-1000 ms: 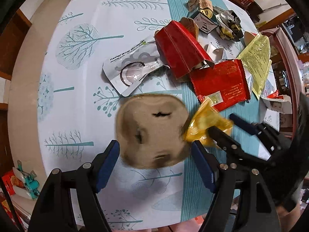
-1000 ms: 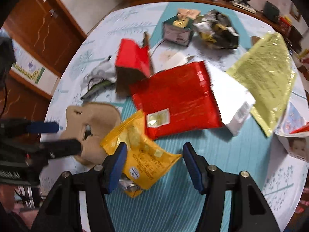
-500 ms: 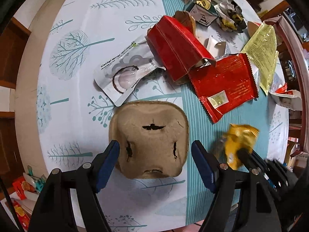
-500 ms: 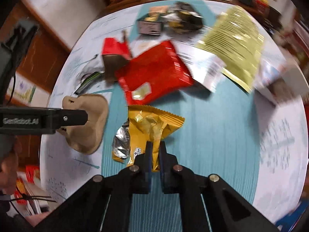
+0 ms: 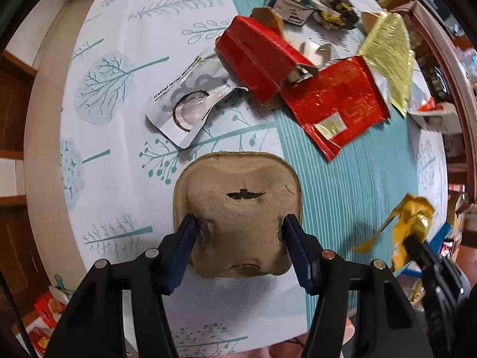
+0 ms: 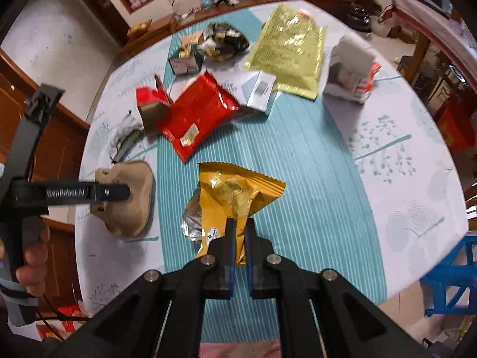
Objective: Collect trash
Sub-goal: 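Carry the pulp tray in the left gripper while the right gripper carries the yellow wrapper to the bin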
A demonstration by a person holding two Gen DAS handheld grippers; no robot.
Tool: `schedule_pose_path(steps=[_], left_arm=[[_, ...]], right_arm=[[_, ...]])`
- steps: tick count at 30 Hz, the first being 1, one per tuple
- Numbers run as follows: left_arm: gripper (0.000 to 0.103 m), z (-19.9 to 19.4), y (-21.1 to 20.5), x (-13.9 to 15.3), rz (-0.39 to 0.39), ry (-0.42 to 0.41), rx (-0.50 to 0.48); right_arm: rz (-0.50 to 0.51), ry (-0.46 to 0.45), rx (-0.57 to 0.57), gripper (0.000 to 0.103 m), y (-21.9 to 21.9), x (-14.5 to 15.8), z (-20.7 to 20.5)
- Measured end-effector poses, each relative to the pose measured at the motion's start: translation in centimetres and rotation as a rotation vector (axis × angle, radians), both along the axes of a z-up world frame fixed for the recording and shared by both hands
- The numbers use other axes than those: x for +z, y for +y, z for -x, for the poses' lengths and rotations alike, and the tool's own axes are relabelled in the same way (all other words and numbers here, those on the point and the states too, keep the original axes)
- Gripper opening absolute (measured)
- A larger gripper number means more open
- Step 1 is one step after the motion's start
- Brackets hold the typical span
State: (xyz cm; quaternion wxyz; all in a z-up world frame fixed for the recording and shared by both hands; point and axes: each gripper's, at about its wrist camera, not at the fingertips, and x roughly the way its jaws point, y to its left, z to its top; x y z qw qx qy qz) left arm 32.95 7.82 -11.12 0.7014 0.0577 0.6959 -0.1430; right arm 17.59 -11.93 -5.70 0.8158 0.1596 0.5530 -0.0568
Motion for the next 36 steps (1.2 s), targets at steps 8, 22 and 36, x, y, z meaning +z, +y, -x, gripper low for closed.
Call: schedule_pose_path(steps=[8, 22, 36], left_arm=[[0.058, 2.8, -0.4, 3.2, 0.029, -0.076, -0.077], [0.058, 10.9, -4.7, 8.7, 0.035, -0.184, -0.122], [0.058, 24.4, -8.8, 9.7, 0.001, -0.2, 0.067]], right_arm=[[0.005, -0.06, -0.052, 0.005, 0.2, 2.0, 2.3], [-0.014, -0.152, -0.026, 0.005, -3.2, 4.8, 9.5], [-0.074, -0.147, 0.208, 0.005, -8.9, 4.5, 18.8]])
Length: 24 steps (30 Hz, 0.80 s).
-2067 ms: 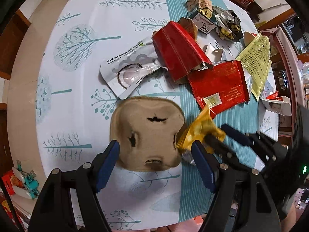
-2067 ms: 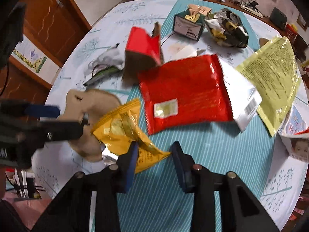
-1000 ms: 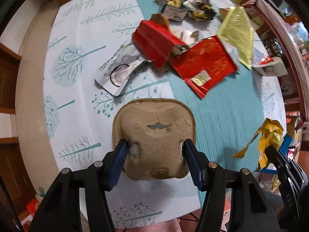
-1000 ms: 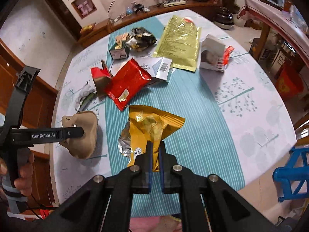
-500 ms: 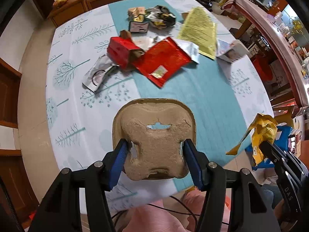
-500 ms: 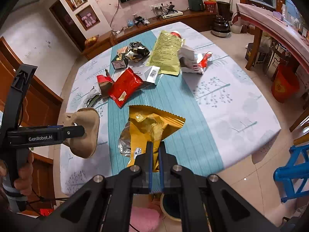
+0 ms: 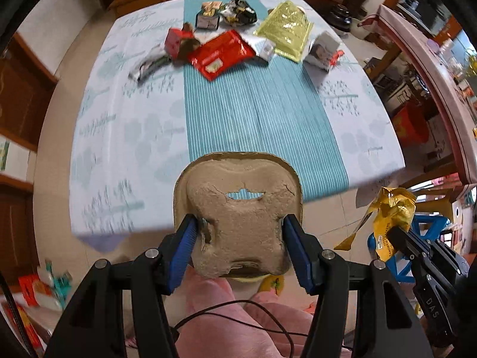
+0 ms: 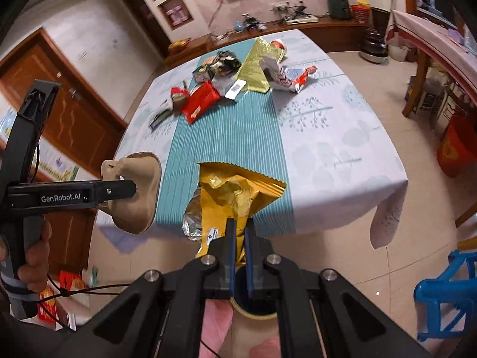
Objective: Collect trash
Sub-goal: 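Carry the pulp tray in the left gripper while the right gripper carries the yellow wrapper to the bin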
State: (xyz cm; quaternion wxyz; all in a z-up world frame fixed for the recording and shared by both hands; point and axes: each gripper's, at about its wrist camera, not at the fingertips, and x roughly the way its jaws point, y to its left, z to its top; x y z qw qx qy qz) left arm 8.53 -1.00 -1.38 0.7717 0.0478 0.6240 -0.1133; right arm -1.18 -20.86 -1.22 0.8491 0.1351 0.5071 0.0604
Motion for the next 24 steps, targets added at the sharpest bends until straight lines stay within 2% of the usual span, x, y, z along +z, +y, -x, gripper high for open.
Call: schedule_pose_path(steps=[6, 15, 21, 24], left_arm=[[0.058, 4.4, -0.3, -0.9, -0.027, 0.026, 0.068], [0.058, 7.6, -0.8, -3.1, -0.062, 0.05, 0.063], [0.058, 8.5, -1.3, -6.9, -0.062, 0.084, 0.045], [0.058, 9.0, -1.6, -9.9, -0.055, 0.114, 0.034]], right_arm=[[-0.029, 0.035, 0.075, 0.005, -0.6, -1.3, 3.0], [-0.087, 0.1, 0.1, 0.005, -0.2, -4.4, 5.3], [-0.102, 0.16, 0.08, 0.005, 0.4, -8.0, 6.0], [-0.099, 0.203, 0.047, 0.005, 0.5, -10.9, 6.1]])
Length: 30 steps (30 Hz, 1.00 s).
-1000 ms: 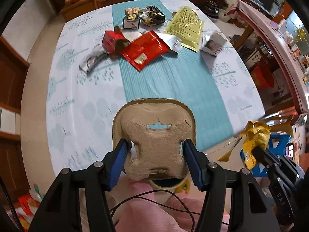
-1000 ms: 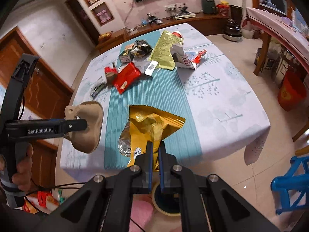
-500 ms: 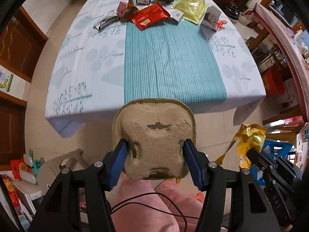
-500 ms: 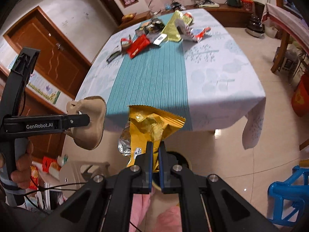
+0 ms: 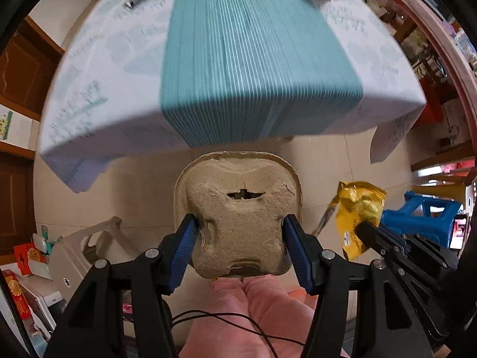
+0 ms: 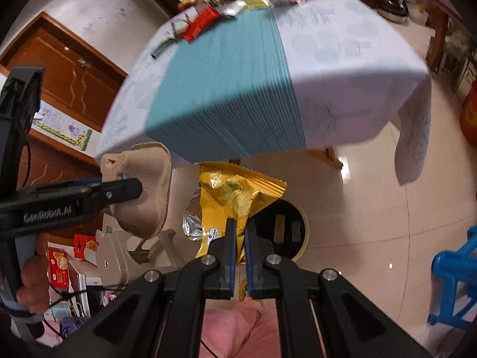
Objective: Collect trash
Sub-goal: 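Carry the pulp tray in the left gripper while the right gripper carries the yellow wrapper to the bin, then open both grippers to drop the tray and wrapper into the bin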
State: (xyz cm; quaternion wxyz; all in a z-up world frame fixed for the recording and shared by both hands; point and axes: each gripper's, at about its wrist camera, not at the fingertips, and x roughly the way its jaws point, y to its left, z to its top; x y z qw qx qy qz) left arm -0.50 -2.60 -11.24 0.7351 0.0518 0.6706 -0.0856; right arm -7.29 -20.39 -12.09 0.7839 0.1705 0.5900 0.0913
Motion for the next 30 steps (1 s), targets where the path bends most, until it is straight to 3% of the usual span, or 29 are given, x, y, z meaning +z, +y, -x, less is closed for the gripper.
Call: schedule_pose_path(steps=[6, 17, 25, 30], left_arm=[[0.058, 0.6, -0.1, -7.5, 0.029, 0.043, 0.001], [0.058, -0.5, 0.8, -22.9, 0.032, 0.117, 0.078], [0.06, -1.7, 0.8, -29.7, 0.009, 0.144, 0.051], [0.075, -1.9, 1.3, -31.2, 0.009, 0.141, 0.047]], right_arm=[[0.016, 0.059, -0.061, 0.005, 0.0, -5.9, 0.2], [0.066, 0.178, -0.085, 0.005, 1.8, -20.0, -0.1], [0.105, 0.223, -0.074, 0.005, 3.5, -26.7, -1.1], [0.105, 0.25, -0.063, 0.005, 3.9, -29.1, -1.9]])
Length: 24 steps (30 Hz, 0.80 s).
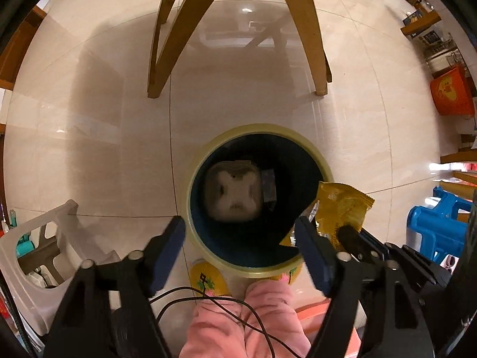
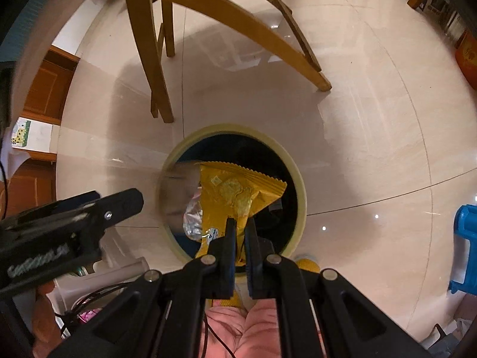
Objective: Collect trash
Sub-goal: 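Open both grippers to drop the tray and wrapper into the bin, then raise both grippers and move toward the red wrappers on the table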
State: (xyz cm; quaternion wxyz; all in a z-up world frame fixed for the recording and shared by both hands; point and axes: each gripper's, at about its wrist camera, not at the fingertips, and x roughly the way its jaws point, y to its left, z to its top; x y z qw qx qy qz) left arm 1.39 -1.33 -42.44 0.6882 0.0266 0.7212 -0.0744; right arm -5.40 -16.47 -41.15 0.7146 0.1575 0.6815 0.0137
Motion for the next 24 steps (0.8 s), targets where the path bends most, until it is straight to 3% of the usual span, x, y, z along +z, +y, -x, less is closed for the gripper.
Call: schedule_pose_path(steps=[4, 12, 18, 24], left_arm=[[0.075, 0.0, 0.4, -1.0, -0.009, -0.001, 0.017], [0.075, 0.2, 1.5, 0.9, -0.028, -0.06, 0.038], [0.075, 0.5, 2.8, 3.0, -0.039, -0.087, 0.072], [0.075, 0.9, 3.8, 5.6, -0.042, -0.097, 0.107]], right_arm=[[0.003, 0.005, 0.019, 0.005, 0.5, -0.7, -0.7], [-0.01, 0.016, 0.038, 0.008, 1.7, -1.8, -1.8], [-0.008, 0.046, 0.029, 0.032, 2.4, -1.9, -2.4], [-0.003, 0.04, 0.039, 0.033, 2.4, -0.6, -2.6]])
